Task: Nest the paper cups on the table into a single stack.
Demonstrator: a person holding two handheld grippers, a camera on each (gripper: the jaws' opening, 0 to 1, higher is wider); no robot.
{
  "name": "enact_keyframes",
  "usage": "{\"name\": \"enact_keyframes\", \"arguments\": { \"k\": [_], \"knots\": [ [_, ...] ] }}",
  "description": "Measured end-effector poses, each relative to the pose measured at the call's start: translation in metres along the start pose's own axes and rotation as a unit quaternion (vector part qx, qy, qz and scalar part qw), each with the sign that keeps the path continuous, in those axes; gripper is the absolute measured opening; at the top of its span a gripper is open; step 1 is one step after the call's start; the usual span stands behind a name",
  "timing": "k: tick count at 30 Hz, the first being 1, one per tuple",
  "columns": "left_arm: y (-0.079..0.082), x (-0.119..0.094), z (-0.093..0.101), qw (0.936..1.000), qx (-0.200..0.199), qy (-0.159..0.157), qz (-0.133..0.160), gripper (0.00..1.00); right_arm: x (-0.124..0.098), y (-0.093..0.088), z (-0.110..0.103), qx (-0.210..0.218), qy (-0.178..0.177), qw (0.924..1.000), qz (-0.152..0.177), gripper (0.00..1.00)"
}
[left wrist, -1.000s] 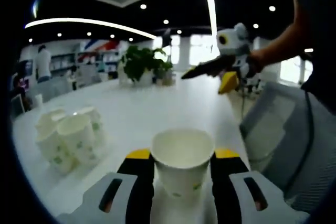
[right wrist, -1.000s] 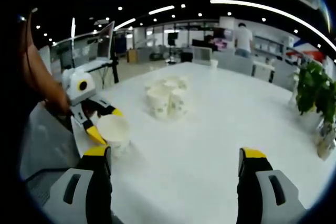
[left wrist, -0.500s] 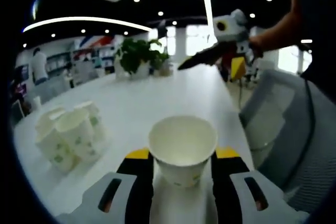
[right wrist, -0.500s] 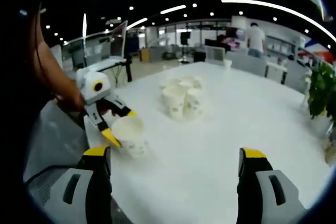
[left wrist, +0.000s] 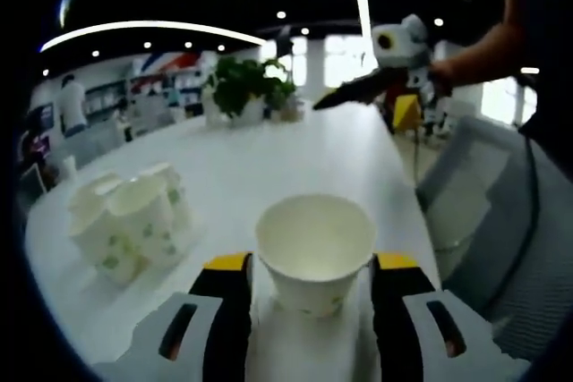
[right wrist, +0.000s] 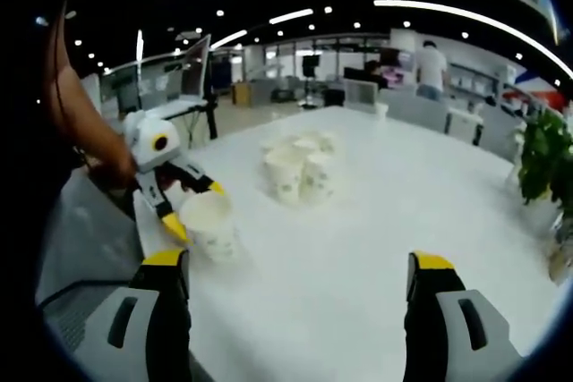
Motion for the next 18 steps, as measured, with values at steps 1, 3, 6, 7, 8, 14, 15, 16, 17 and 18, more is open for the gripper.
{"name": "enact_keyframes", "arguments": {
  "k": [1, 3, 6, 7, 8, 14, 15, 16, 17, 18],
  "knots": [
    [0.0, 0.0, -0.001, 1.0, -0.002, 0.002, 0.0, 0.62, 0.0, 0.0, 0.0, 0.0, 0.0, 1.0, 0.001, 1.0],
    [0.003, -0.002, -0.002, 0.9999, -0.01, 0.008, 0.004, 0.71, 0.001, 0.001, 0.0, 0.001, -0.002, 1.0, 0.002, 1.0],
    [0.01, -0.008, -0.005, 0.9993, -0.022, 0.022, 0.022, 0.85, 0.001, 0.003, 0.002, 0.003, -0.005, 1.0, 0.006, 1.0],
    [0.015, -0.012, -0.006, 0.9984, -0.036, 0.026, 0.034, 0.9, 0.001, 0.003, 0.003, 0.003, -0.007, 1.0, 0.007, 1.0],
    [0.018, -0.014, -0.006, 0.9979, -0.043, 0.024, 0.042, 0.91, 0.001, 0.004, 0.004, 0.003, -0.009, 0.9999, 0.008, 1.0],
    [0.033, -0.039, -0.011, 0.996, -0.06, 0.043, 0.05, 0.94, 0.002, 0.008, 0.01, 0.005, -0.015, 0.9998, 0.016, 1.0],
    [0.035, -0.044, -0.011, 0.9949, -0.071, 0.047, 0.054, 0.94, 0.003, 0.008, 0.011, 0.006, -0.015, 0.9997, 0.017, 1.0],
    [0.036, -0.052, -0.013, 0.9935, -0.079, 0.059, 0.058, 0.95, 0.003, 0.009, 0.012, 0.006, -0.016, 0.9997, 0.018, 1.0],
    [0.037, -0.057, -0.015, 0.9921, -0.08, 0.074, 0.062, 0.97, 0.003, 0.009, 0.014, 0.006, -0.017, 0.9996, 0.019, 1.0],
    [0.038, -0.063, -0.016, 0.9906, -0.075, 0.09, 0.07, 0.98, 0.003, 0.009, 0.015, 0.006, -0.018, 0.9996, 0.019, 1.0]
  ]
}}
Point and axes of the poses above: the point that each gripper's makers call its tool centre point, and the gripper's own axes: x roughly forward along the fingers, z roughly to its right, y roughly out of its top, the point moved 8 cm from there along -x, roughly backward along the fingers, and after that the axes turned 12 degrees about -y, right-handed, at the moved point
